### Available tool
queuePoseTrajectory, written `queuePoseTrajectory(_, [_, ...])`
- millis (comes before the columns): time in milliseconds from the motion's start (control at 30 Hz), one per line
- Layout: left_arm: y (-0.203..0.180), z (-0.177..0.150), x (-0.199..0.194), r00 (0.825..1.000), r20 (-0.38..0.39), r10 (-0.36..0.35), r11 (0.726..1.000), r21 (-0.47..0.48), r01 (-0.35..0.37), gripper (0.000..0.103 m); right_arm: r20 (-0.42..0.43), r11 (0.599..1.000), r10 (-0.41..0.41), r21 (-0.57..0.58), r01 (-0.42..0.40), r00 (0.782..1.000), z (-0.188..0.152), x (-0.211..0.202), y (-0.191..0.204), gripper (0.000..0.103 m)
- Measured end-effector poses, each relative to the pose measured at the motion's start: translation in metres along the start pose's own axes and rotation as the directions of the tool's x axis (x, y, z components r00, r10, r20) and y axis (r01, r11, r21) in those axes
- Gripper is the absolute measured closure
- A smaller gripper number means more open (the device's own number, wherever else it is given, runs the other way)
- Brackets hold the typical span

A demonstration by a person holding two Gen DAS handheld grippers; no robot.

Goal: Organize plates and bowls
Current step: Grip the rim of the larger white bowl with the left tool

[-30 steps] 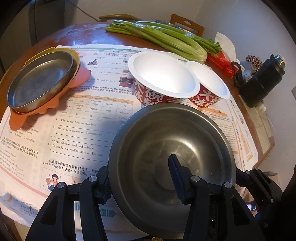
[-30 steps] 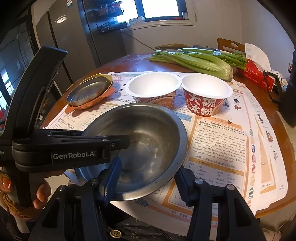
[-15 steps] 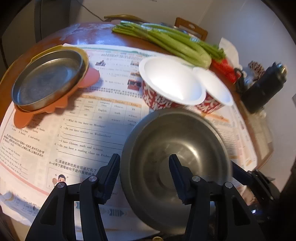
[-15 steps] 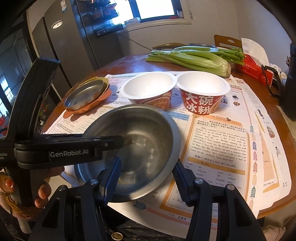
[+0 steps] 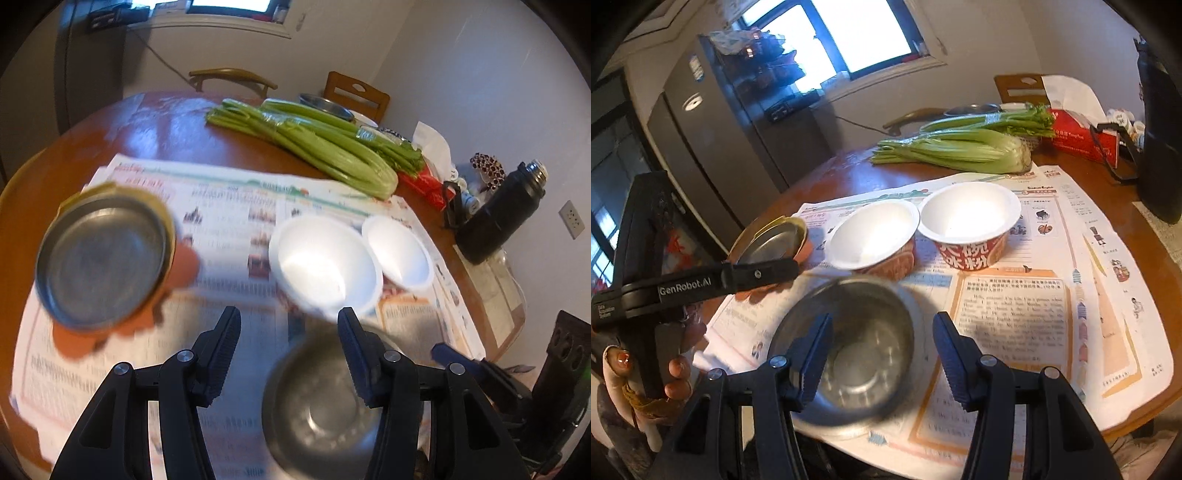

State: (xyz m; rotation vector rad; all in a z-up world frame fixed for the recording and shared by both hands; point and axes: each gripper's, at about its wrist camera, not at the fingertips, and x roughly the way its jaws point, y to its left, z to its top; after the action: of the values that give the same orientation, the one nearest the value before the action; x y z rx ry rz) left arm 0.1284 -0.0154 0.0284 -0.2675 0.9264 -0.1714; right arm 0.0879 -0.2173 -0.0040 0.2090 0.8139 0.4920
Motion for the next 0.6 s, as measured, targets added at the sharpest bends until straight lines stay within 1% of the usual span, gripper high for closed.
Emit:
queuePoseTrajectory(133, [0.006,0.027,0.021,1.0,-0.004,-0.004,1.0,0.004,0.004,0.047,-0.041,0.999,-0.001,0.035,0.003,0.999,0.017,0.026,-0.001,0.046])
queuePoseTrajectory(200, [0.01,0.033,0.035,0.999,-0.032,-0.014,1.0,-0.014,0.013,0.047,-0.053,0.999,-0.002,0.046,0.005,0.999,0.024,0.038,-0.002,0.047])
queuePoseTrajectory(267, [0.012,0.037,0.048,0.998,-0.051,-0.03,0.999,-0.018,0.029,0.047,-0.06,0.998,-0.008,0.064,0.012,0.998,0.03,0.048,-0.004,0.046])
queuePoseTrajectory(367, [0.011,0.041,0.066,0.997,-0.074,-0.038,0.999,-0.009,0.038,0.047,-0.075,0.997,0.004,0.079,0.002,0.997,0.037,0.063,-0.006,0.047])
queuePoseTrajectory(433, [0.01,0.043,0.076,0.994,-0.09,-0.068,0.998,-0.013,0.068,0.047,-0.083,0.997,-0.001,0.073,0.008,0.997,0.04,0.071,-0.007,0.049])
queuePoseTrajectory(533, [0.009,0.043,0.085,0.991,-0.102,-0.085,0.996,-0.021,0.083,0.047,-0.081,0.998,-0.015,0.057,0.019,0.997,0.043,0.077,-0.007,0.05])
queuePoseTrajectory(600, [0.009,0.043,0.087,0.989,-0.104,-0.107,0.994,-0.025,0.105,0.056,-0.082,0.999,-0.02,0.037,0.023,0.996,0.045,0.081,-0.003,0.05])
